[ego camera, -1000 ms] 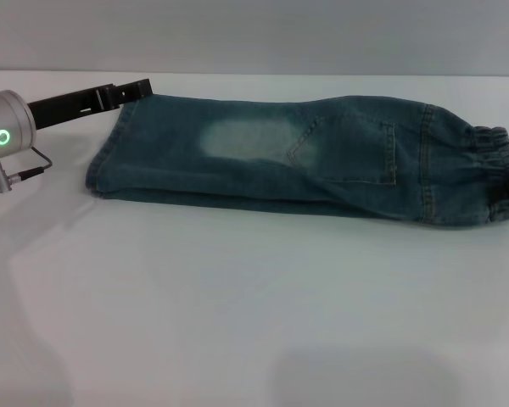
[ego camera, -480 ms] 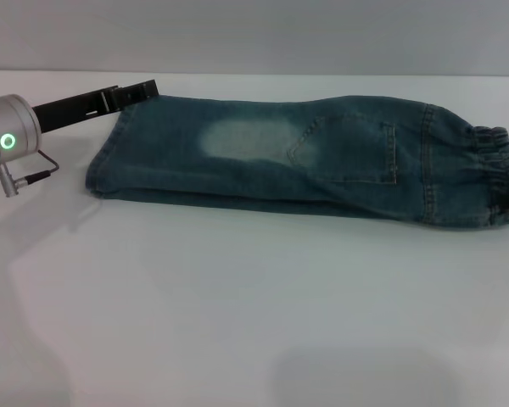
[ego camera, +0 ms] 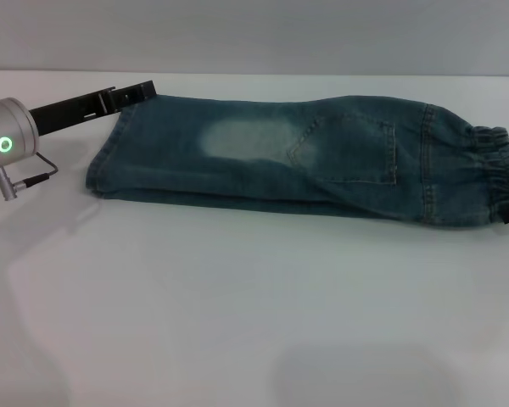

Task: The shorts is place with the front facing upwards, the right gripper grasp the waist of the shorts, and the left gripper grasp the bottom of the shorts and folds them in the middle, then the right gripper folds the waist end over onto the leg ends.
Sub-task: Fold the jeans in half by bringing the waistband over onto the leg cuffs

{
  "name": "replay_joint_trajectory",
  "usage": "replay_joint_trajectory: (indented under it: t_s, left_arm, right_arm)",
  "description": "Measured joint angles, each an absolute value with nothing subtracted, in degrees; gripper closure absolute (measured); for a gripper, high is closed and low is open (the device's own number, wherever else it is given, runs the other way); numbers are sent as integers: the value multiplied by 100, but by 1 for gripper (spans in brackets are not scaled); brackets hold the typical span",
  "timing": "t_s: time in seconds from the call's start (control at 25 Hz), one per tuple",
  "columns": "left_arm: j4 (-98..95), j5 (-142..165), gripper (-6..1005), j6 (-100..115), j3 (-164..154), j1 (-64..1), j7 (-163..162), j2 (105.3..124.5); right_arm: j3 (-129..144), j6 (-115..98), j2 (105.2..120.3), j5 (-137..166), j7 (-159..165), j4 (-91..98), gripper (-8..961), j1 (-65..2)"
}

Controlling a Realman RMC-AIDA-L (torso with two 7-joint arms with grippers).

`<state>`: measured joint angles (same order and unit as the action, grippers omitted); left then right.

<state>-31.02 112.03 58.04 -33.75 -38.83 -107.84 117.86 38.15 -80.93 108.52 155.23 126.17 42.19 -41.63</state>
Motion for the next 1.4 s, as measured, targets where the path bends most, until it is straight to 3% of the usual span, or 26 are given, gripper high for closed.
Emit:
replay_joint_trajectory:
  t_s: [0.28,0.92,1.4]
  left_arm:
    - [-3067,11187,301,5809,-3375,-3884,-10784,11778]
    - [-3058,11188,301,5731,-3360,-3870,-10768,11776]
    - [-3058,11192,302,5753,-3747,-3896,-10713,11798]
  right_arm:
    - [3793,-7736,11007,15502,12567,4218,546,-4139]
    - [3835,-7732,11091,15202,12226,4204,567,-4229]
    - [3810,-8029,11138,15091,12094,4349,880,-4047]
